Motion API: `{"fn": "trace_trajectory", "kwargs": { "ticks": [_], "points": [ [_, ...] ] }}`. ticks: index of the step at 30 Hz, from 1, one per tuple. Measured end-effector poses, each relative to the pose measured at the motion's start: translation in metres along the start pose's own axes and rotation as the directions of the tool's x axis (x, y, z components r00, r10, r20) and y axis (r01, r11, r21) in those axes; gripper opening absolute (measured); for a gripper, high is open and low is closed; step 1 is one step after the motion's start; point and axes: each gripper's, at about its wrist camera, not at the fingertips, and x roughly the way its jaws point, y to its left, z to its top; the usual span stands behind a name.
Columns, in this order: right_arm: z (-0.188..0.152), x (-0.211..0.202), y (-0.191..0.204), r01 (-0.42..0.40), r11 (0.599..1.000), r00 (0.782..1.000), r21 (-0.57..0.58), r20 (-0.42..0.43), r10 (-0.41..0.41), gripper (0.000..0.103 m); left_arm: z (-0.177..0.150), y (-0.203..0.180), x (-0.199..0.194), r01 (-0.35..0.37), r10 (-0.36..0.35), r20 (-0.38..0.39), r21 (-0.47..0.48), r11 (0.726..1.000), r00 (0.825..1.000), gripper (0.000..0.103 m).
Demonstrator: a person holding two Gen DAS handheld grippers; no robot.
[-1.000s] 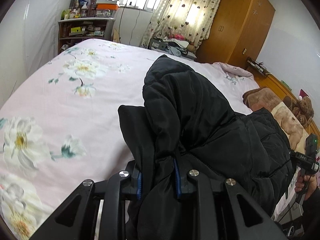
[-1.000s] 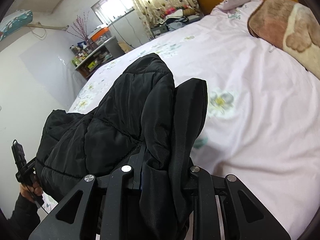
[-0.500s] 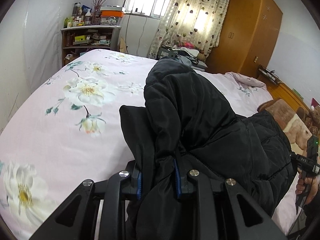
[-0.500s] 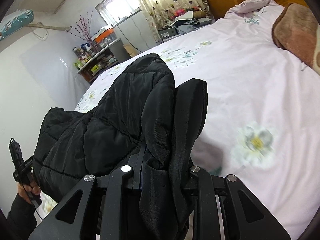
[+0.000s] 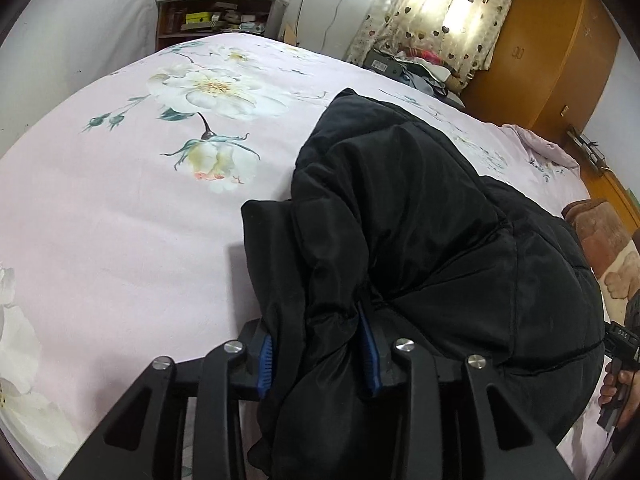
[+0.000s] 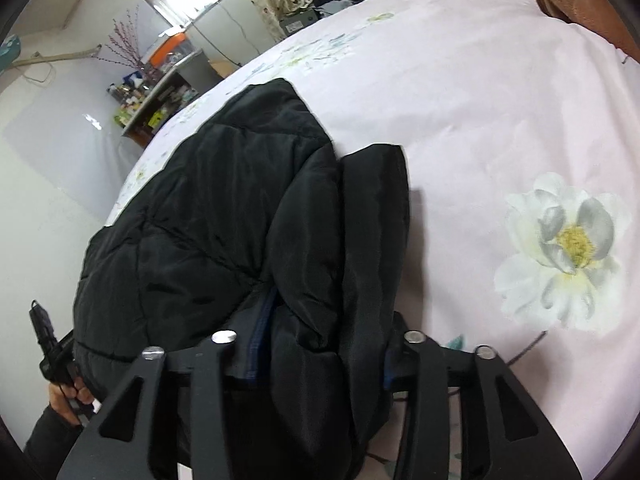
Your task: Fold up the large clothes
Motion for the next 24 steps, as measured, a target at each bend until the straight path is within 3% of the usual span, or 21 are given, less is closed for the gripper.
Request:
{"fn": "trace_trajectory", "kwargs": {
  "ticks": [5,10,13,17,21,24],
  "points": [
    [0.006,-0.026,0.002,0.045,0.999,0.999,0.008,0.026,-0.045,0.05,0.004,0.005,-0.021,-0.019,0.019,0.005,-0.03,0.999,1.0,0.043],
    [0.001,-0.074,0.022,0.133,0.989,0.983,-0.072,0.135,-0.122,0.05,0.0,0.007,-0.066,-0.052,0.055,0.102,-0.029,0.998,0.993,0.041],
    [-0.009,-0.093,0.036,0.135,0.985,0.977,-0.104,0.179,-0.115,0.05,-0.013,-0.004,-0.085,-0.01,0.01,0.134,0.001,1.0,0.991,0.041],
    [-0.033,-0.077,0.051,0.15,0.967,0.985,-0.203,0.111,-0.13,0.05,-0.036,-0.024,-0.065,-0.018,0.013,0.06,0.088,0.996,0.998,0.041],
    [-0.036,-0.044,0.048,0.193,0.96,0.981,-0.203,0.029,-0.192,0.048,-0.042,-0.018,-0.049,-0.033,0.033,0.018,0.032,0.999,0.999,0.041],
    [-0.037,-0.055,0.051,0.202,0.958,0.979,-0.204,0.048,-0.197,0.048,-0.041,-0.025,-0.061,-0.052,0.051,0.027,0.034,0.998,0.998,0.041]
  ]
}}
